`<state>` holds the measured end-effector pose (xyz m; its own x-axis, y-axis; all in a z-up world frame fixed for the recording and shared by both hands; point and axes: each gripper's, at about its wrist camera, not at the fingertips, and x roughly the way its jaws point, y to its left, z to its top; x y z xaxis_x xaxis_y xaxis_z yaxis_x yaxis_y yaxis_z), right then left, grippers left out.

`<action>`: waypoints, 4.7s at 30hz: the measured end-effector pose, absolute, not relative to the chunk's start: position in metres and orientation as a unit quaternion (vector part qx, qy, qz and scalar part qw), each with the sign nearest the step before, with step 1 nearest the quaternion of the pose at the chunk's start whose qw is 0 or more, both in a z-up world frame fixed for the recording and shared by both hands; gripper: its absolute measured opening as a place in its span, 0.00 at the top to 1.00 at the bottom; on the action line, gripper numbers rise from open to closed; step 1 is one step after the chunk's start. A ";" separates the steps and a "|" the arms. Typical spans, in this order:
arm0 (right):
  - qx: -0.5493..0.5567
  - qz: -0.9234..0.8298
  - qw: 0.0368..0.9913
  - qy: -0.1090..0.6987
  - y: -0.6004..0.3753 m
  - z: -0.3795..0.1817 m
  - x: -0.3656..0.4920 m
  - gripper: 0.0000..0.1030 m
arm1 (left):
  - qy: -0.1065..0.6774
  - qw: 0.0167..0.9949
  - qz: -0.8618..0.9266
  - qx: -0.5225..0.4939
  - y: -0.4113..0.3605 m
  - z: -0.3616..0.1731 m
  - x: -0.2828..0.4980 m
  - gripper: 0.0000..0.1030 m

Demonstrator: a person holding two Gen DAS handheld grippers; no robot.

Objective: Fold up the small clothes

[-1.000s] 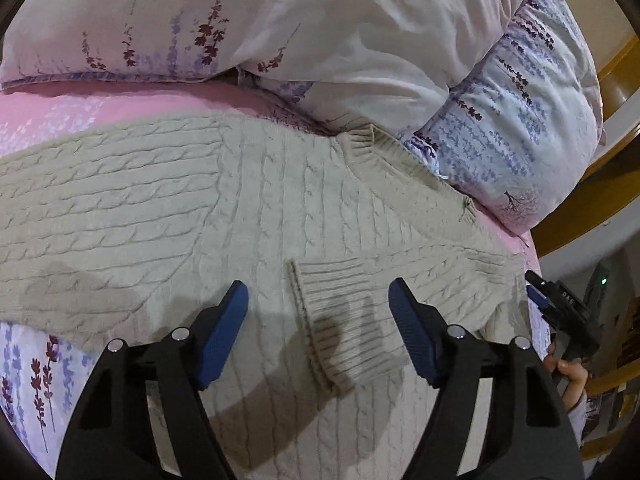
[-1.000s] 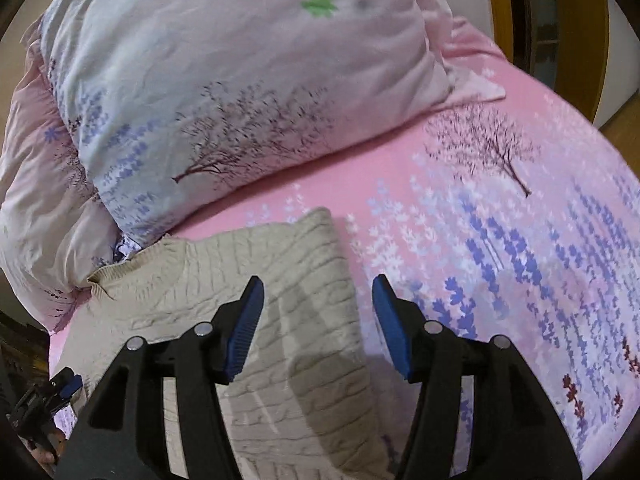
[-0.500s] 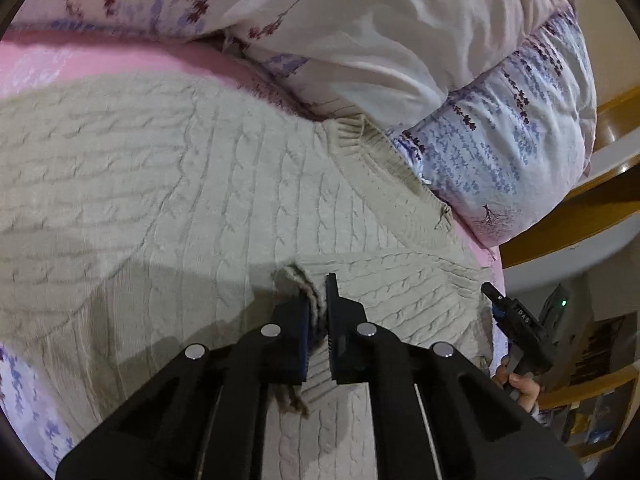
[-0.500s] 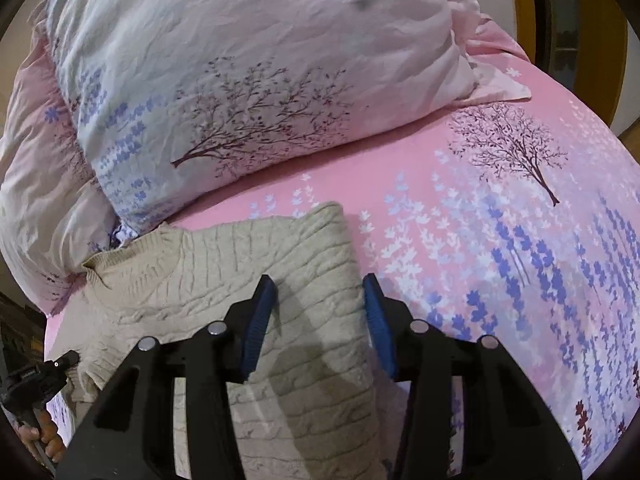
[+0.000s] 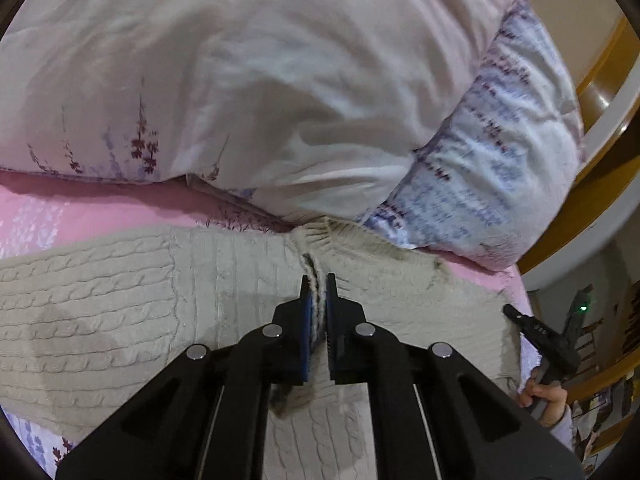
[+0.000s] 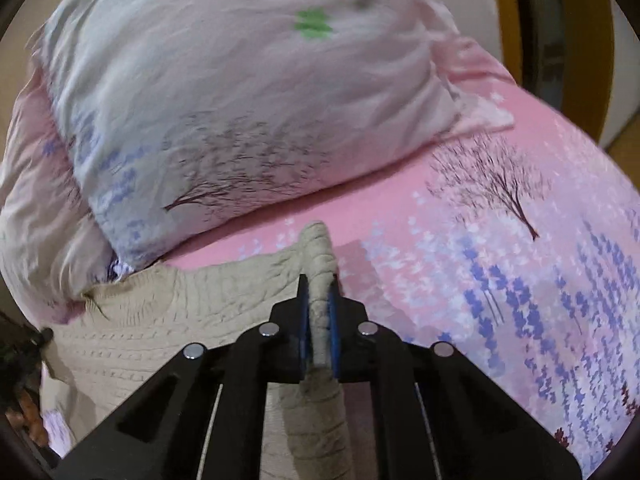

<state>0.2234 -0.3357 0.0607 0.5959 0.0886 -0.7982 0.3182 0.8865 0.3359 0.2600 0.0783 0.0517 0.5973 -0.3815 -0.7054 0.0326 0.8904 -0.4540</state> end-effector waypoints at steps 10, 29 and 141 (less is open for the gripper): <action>0.233 -0.069 0.867 0.434 -0.345 0.074 0.207 0.52 | 0.473 0.855 -0.075 -0.201 0.089 0.012 0.264 0.95; 0.186 -0.009 0.861 0.473 -0.278 0.072 0.178 0.25 | 0.447 0.872 -0.036 -0.199 0.132 0.045 0.214 0.23; 0.304 0.099 0.818 0.478 -0.258 0.043 0.206 0.50 | 0.411 0.891 -0.102 -0.165 0.088 0.069 0.195 0.30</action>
